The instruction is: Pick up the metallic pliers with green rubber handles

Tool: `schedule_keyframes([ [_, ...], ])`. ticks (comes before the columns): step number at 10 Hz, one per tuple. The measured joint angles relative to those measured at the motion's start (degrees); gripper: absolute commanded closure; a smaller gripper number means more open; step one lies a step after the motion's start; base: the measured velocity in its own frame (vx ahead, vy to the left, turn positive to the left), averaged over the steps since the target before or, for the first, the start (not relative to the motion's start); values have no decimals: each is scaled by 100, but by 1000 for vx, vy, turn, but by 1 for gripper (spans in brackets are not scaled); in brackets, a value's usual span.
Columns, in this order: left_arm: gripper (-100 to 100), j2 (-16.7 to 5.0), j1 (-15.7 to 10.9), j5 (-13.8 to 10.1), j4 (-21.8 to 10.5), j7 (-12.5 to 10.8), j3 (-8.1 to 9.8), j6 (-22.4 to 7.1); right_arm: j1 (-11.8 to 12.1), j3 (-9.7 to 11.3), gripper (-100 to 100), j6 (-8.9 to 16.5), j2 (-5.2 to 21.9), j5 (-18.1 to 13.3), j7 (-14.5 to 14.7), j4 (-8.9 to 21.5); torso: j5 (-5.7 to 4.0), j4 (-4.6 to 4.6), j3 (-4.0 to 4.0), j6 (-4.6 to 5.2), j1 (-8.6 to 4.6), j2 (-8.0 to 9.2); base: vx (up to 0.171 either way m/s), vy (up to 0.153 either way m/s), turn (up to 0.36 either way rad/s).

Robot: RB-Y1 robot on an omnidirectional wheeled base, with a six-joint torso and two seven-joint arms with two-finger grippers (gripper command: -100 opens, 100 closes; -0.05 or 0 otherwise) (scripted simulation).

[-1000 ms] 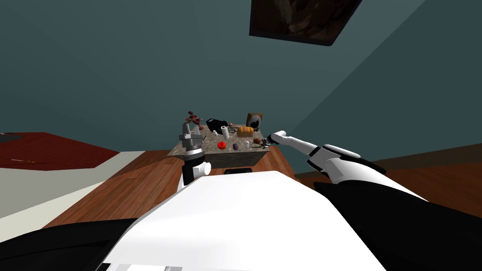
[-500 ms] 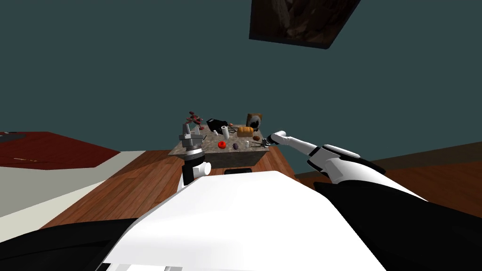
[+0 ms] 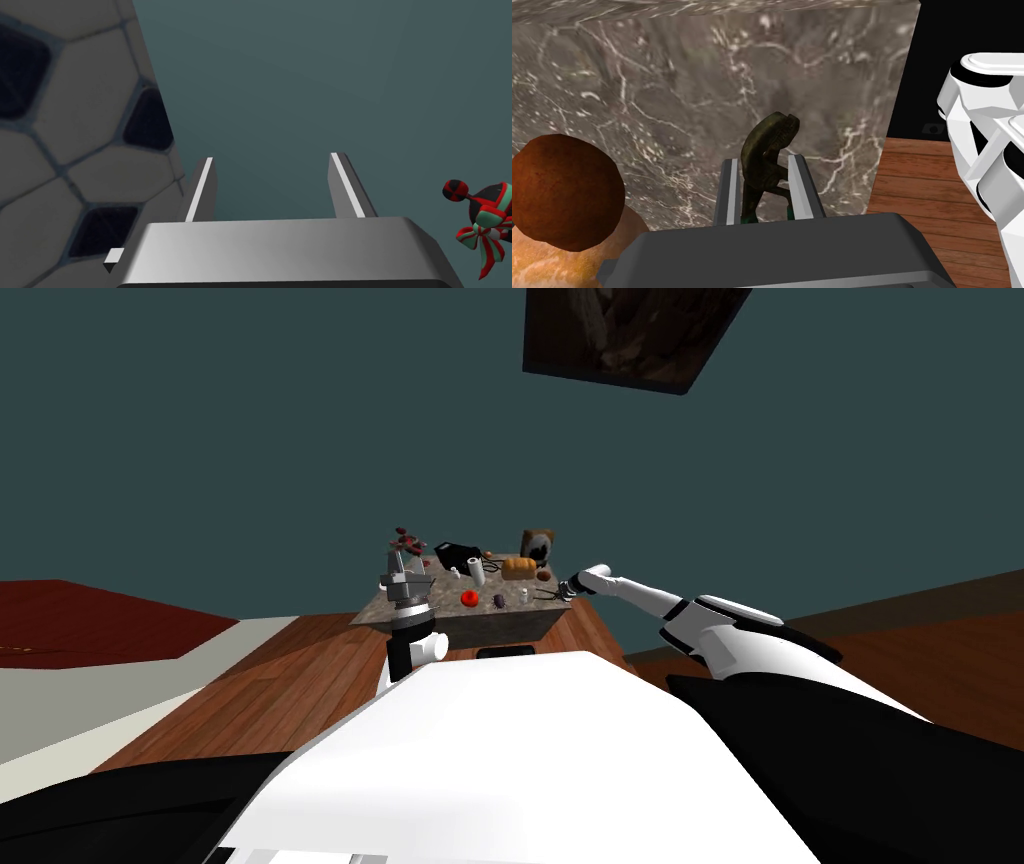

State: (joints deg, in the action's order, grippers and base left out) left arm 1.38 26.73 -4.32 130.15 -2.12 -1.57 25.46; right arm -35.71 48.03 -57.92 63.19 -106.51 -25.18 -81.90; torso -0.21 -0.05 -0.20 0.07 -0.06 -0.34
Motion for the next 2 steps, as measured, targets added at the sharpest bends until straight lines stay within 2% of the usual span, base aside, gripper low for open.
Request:
schedule_keyframes([
  [1,0,0,0,0,0,0,0,0,6,-26,100,-39,95,54,20,-116,1,1,1,-3,2,0,19,17,-19],
  [2,0,0,-1,0,0,0,0,0,5,-31,0,-49,105,61,25,-127,-2,0,2,-6,-4,5,0,0,0],
])
